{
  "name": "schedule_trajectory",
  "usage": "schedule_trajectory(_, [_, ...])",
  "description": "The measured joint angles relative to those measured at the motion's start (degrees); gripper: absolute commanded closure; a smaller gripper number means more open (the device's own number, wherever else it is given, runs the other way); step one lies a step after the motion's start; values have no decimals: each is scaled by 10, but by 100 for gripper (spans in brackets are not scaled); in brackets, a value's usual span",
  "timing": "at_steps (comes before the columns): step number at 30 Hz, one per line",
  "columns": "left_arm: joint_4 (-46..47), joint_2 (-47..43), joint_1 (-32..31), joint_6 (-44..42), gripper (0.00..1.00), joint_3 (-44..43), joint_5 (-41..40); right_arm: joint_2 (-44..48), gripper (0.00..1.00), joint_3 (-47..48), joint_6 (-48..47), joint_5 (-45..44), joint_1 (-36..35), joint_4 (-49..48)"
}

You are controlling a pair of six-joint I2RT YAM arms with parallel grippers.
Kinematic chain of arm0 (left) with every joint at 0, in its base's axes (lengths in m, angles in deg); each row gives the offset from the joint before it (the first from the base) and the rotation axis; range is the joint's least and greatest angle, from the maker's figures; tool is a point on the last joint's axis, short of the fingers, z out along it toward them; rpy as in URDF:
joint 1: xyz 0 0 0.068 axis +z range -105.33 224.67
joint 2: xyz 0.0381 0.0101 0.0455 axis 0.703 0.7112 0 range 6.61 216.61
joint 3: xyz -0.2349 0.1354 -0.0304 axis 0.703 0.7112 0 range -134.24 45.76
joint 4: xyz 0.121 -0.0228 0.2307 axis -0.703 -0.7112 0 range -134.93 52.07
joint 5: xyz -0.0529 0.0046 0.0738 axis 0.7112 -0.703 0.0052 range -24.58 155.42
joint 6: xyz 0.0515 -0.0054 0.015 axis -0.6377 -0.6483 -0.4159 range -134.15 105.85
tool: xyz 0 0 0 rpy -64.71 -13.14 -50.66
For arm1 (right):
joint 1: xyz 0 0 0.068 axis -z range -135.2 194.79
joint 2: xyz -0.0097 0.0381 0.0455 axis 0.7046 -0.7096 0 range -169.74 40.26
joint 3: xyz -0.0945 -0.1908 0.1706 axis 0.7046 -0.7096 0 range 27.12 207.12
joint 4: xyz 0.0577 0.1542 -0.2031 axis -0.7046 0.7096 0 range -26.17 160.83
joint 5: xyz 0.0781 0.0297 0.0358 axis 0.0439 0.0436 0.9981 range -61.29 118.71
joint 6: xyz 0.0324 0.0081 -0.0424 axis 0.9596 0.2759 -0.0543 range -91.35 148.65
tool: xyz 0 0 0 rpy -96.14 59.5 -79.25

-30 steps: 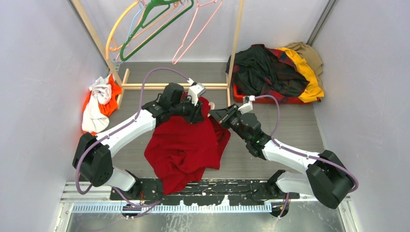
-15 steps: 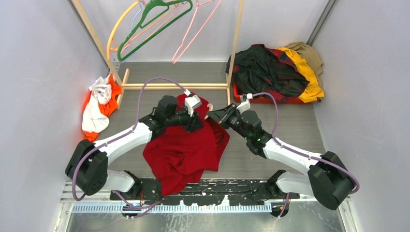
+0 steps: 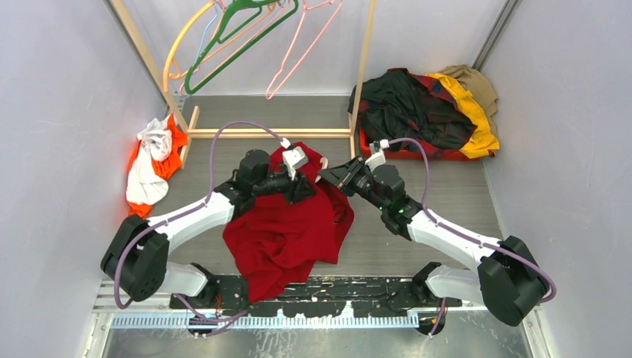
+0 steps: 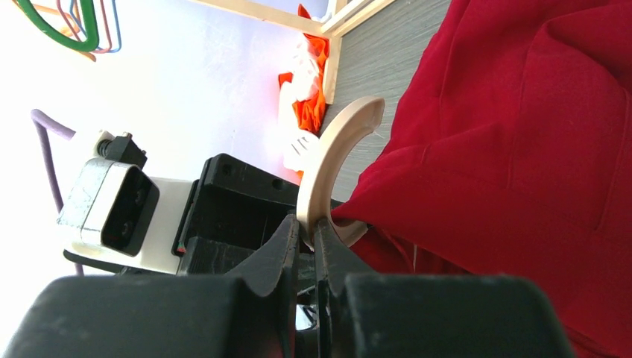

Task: Place the skirt on the hanger
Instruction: Hang the skirt on the hanger.

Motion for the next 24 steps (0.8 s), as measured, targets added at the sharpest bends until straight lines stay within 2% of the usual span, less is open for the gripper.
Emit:
schedule_trajectory(8, [42,29,10,25,100,0,16,-14,99,1,18,6,7,-20])
schedule_trajectory(15, [59,45,8,44,100,-2,55,-23,99,1,29,9,9,-36])
schedule_trajectory(20, [34,45,2,59,100,-21,69,-20,99,4,23,10,9,-25])
schedule_trajectory(22, [21,42,1,70,97,-26,67,-13,99,9,16,10,9,-7])
schedule_trajectory(24, [2,36,-2,79,90,-34,59,-5,99,15,7,10,9,11])
